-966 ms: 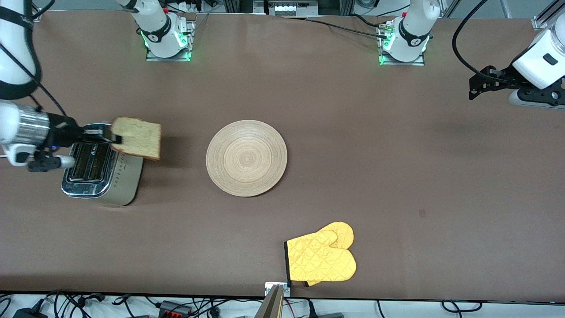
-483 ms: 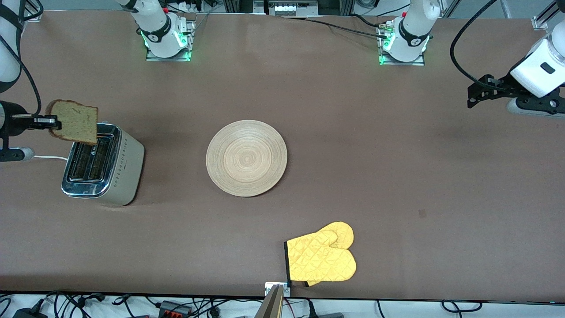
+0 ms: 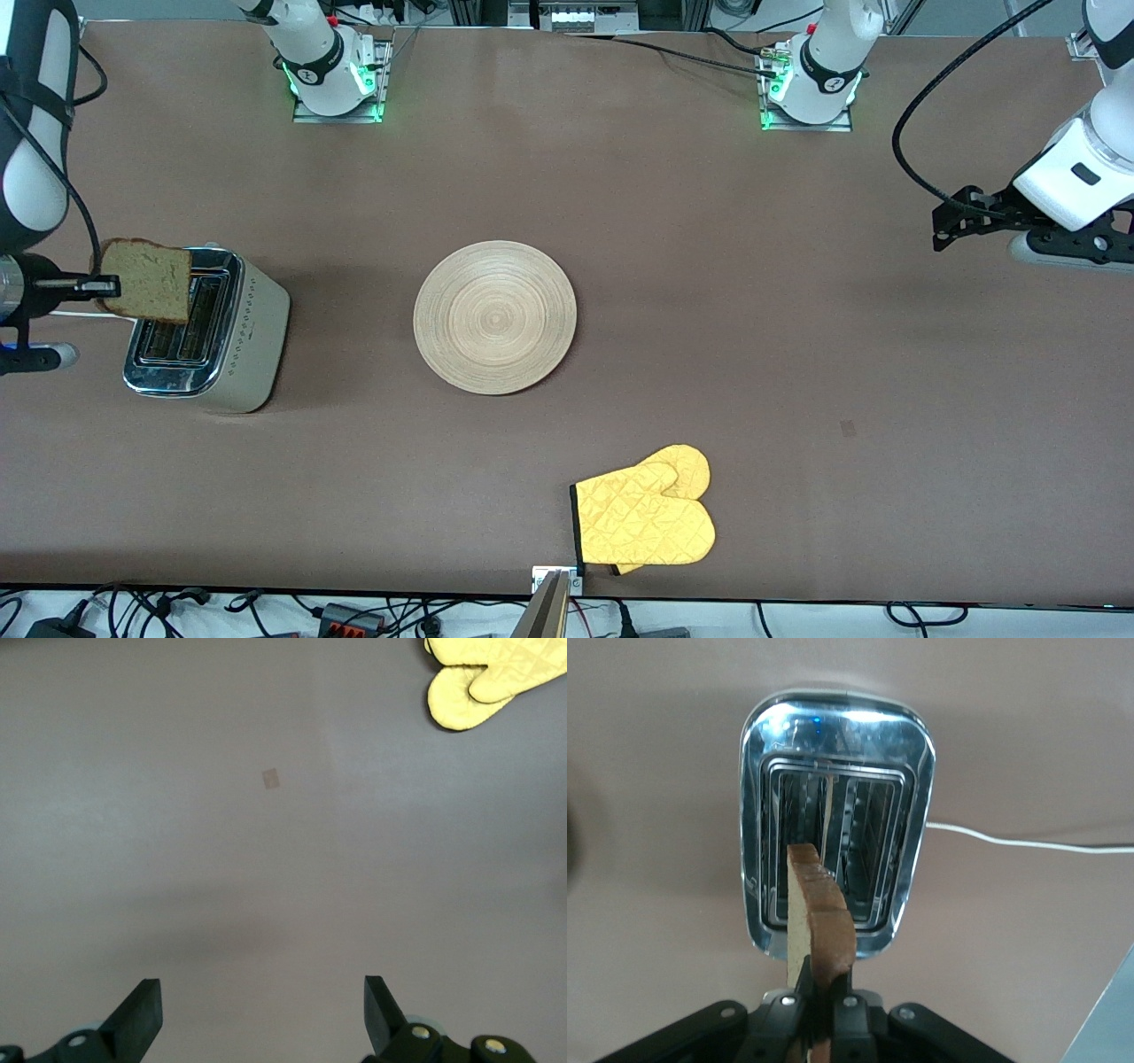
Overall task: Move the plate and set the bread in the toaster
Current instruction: 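Lift the bread with the right gripper above the toaster slot, then lower the bread into the toaster slot with the right gripper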
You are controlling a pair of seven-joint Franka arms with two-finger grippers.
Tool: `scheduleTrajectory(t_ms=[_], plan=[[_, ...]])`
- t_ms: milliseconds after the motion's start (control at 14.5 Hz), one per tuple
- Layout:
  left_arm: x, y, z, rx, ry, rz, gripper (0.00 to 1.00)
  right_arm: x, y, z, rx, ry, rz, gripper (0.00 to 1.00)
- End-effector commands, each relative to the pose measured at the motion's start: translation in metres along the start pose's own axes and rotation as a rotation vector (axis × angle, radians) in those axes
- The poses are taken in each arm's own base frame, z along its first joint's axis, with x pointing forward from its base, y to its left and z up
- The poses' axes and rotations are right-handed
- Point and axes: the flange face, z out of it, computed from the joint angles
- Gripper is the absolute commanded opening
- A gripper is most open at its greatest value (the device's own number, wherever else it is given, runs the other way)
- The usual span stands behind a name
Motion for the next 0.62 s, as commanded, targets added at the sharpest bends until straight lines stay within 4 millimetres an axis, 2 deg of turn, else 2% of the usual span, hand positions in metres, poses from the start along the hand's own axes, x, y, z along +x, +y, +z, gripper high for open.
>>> scheduleTrajectory(t_ms=[0, 276, 552], plan=[[0.005, 0.0, -0.005, 0.021, 0.014, 0.008, 1.0, 0.012, 0.0, 0.003, -0.021, 0.013, 0.0, 0.0], [0.005, -0.001, -0.006, 0.012, 0.019, 0.002, 1.0, 0.027, -0.002, 0.015, -0.028, 0.033, -0.007, 0.0], [0.004, -0.003, -0.007, 0.009, 0.021, -0.001, 1.0, 0.034, -0.004, 0.027, -0.025, 0.017, -0.012, 0.0]])
